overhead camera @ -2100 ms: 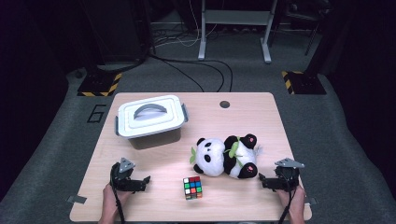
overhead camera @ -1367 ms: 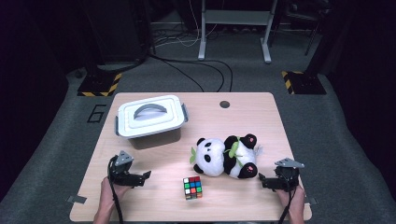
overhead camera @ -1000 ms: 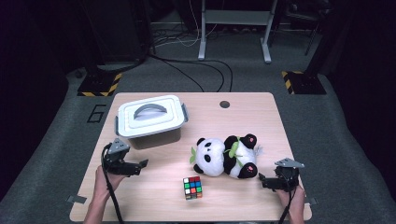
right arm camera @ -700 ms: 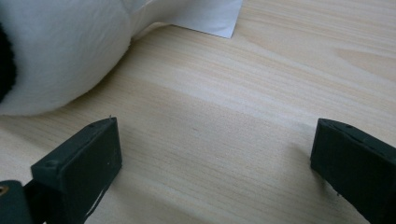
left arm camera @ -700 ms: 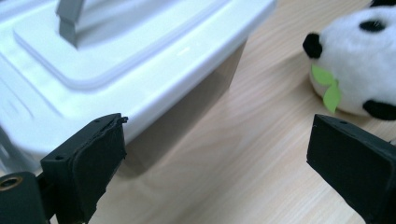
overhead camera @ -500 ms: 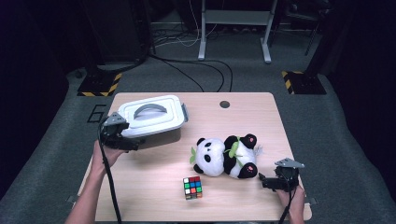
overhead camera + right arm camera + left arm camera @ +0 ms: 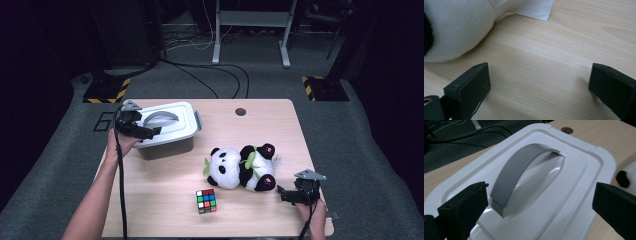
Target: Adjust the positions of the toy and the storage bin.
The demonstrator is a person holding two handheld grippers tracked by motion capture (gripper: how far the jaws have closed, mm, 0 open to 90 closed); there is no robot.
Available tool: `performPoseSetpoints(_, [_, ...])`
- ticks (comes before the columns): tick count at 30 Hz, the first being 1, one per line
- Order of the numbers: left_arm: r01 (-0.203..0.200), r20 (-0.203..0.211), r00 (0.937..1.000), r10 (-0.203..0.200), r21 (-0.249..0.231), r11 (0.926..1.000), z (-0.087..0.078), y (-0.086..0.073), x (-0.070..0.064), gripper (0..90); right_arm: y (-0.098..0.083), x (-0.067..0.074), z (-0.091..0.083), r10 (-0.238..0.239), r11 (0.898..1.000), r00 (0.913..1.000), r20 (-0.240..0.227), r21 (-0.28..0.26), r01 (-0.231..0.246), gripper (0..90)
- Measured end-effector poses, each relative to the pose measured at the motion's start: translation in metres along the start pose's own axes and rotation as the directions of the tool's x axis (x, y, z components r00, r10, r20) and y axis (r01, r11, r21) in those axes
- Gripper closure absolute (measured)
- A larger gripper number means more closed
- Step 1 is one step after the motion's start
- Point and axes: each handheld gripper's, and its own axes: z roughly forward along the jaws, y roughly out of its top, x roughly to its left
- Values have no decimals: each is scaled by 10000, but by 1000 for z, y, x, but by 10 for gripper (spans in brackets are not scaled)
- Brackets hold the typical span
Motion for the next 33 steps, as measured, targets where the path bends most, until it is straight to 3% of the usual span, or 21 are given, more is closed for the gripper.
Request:
performPoseSetpoints(5, [376,85,9992,-378,173,9991,13,3,13,11,0,1,-1,30,10000,10000,14,10,-30,37])
performPoseSetpoints(7, [267,26,9996,-268,287,9992,17,4,14,44,0,1,-1,41,10000,10000,15,-10,-41,40])
performPoseSetpoints(10, [142,-85,9999,-139,327,9994,21,4,13,135,0,0,-1,33,10000,10000,27,-35,-33,46])
performPoseSetpoints(12, [147,-311,9994,-137,321,9994,22,5,13,244,0,0,-1,34,10000,10000,31,-52,-34,47])
performPoseSetpoints(16, [17,-650,9979,19,550,9985,24,6,10,335,-1,0,-1,82,9999,9999,77,-88,-81,62])
performPoseSetpoints(18, [159,-951,9954,-107,537,9984,24,6,10,397,-1,0,-1,58,9999,9999,95,-94,-57,64])
performPoseSetpoints(23, [179,-893,9959,-128,559,9983,21,7,8,555,-1,-1,-1,85,9999,9999,70,-103,-84,69])
performPoseSetpoints(33, [-234,-680,9973,281,694,9973,28,13,-7,606,-1,-1,-1,123,9998,9998,127,-127,-121,77])
